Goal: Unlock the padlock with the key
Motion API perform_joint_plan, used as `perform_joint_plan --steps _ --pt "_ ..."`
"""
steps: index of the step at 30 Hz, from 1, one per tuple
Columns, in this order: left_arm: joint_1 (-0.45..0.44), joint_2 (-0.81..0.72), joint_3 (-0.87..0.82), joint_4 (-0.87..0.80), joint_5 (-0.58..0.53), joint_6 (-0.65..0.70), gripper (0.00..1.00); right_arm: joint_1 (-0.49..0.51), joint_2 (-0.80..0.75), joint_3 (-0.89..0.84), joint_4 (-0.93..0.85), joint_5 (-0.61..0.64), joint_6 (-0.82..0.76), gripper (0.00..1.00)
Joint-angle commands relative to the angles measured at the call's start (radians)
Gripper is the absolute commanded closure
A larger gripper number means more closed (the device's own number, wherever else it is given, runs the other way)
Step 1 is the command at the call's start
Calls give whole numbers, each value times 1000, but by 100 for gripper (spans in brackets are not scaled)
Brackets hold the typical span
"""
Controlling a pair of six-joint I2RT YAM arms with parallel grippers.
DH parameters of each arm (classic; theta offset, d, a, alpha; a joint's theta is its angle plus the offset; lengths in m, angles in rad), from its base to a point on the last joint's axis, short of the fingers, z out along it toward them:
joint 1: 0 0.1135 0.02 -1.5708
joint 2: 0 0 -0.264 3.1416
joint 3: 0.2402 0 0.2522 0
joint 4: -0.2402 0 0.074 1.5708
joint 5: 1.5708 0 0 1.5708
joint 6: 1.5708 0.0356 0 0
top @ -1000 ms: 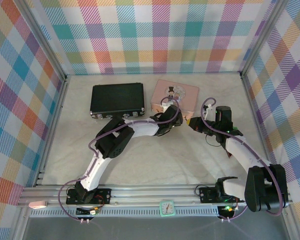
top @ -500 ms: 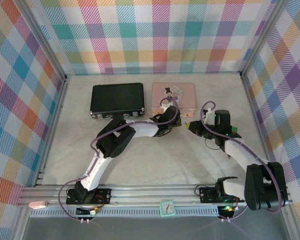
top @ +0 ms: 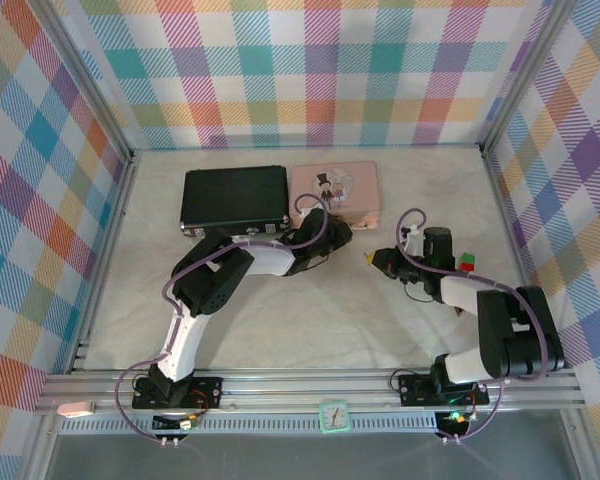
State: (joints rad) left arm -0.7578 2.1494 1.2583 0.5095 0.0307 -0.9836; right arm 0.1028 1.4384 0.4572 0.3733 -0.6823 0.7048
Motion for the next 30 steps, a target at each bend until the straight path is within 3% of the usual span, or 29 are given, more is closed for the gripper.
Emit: perform_joint_plan --steps 1,9,30 --pt "11 -36 -38 135 116 -155 100 -8 65 -17 191 -93 65 100" --pt "14 -65 -85 222 160 -189 100 -17 210 19 429 -190 132 100" --pt "15 -60 -102 267 182 -210 100 -24 321 89 535 -232 179 100"
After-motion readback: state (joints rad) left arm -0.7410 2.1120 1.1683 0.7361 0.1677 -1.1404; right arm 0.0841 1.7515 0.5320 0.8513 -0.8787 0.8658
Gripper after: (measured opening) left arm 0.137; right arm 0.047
